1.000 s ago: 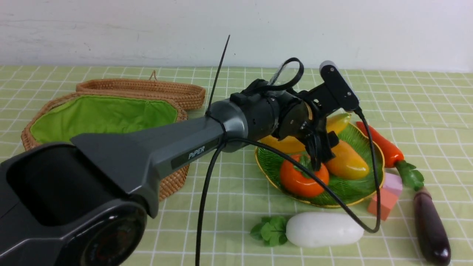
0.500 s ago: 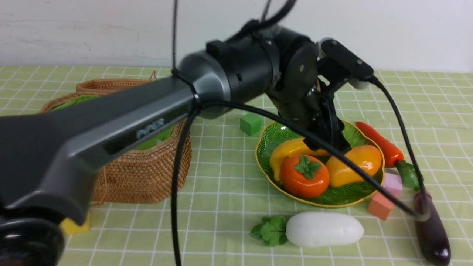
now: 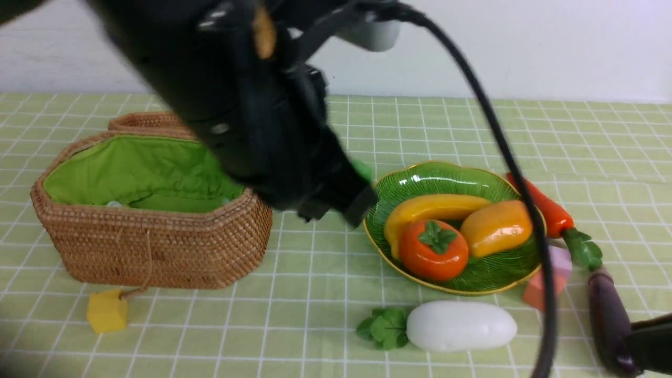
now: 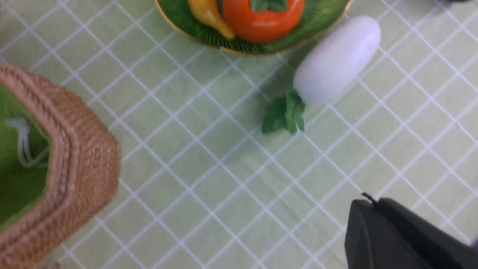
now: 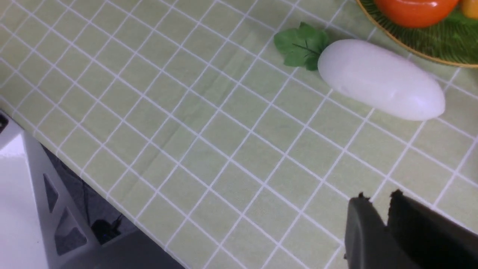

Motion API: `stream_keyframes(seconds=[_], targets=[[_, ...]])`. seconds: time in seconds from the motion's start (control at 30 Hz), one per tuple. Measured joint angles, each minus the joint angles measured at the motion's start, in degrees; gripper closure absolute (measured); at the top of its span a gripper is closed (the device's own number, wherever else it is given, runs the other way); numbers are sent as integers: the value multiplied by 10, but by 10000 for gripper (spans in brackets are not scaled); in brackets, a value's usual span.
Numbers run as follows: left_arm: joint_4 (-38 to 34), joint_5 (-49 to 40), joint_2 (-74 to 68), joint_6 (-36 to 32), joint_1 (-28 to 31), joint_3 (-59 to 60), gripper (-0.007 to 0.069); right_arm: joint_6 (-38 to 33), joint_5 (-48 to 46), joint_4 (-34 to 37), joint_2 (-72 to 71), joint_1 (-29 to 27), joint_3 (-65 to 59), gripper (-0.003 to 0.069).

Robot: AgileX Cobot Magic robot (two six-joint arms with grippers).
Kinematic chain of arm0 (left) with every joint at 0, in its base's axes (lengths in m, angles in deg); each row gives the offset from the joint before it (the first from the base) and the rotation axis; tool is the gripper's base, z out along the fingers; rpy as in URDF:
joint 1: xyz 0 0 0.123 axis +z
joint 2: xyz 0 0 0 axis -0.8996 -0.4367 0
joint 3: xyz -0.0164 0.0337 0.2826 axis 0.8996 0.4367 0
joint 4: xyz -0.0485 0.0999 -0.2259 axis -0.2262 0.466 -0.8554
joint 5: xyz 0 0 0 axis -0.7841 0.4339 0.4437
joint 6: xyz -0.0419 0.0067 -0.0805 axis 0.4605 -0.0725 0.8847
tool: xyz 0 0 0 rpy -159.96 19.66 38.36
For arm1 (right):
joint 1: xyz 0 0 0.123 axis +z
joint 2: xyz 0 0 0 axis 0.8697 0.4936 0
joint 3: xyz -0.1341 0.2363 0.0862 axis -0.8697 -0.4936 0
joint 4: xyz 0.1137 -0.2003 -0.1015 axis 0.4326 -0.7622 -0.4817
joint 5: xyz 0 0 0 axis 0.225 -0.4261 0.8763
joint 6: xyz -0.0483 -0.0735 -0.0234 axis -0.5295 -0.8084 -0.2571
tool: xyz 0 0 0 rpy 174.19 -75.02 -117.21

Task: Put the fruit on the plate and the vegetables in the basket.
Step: Take a daikon with your right arm and place it on the basket on the left.

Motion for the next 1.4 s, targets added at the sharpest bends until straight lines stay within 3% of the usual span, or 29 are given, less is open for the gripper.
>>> stream_keyframes(seconds=[0.1, 0.2, 0.33, 0.43, 0.63, 0.77, 0.9, 1.03, 1.4], targets=[[-5, 47, 94, 1, 0, 94, 638, -39, 18, 16, 50, 6, 3, 554], [-11, 130, 233, 1, 0, 251, 638, -125, 56, 10, 138, 49, 21, 552], [-12, 212, 365, 2, 0, 370, 638, -253, 122, -45, 244, 132, 37, 515], [-12, 241, 418, 13, 0, 402, 638, -294, 158, -79, 292, 167, 38, 457], [-11, 247, 457, 39, 0, 420, 638, -330, 248, -168, 393, 223, 58, 176], [-11, 234, 438, 40, 0, 420, 638, -331, 285, -224, 435, 228, 72, 55], [-11, 221, 425, 40, 0, 420, 638, -333, 303, -258, 458, 228, 79, 40], [-11, 217, 423, 40, 0, 420, 638, -333, 318, -288, 480, 228, 81, 69], [-11, 208, 423, 40, 0, 420, 638, -346, 332, -317, 518, 228, 85, 79]])
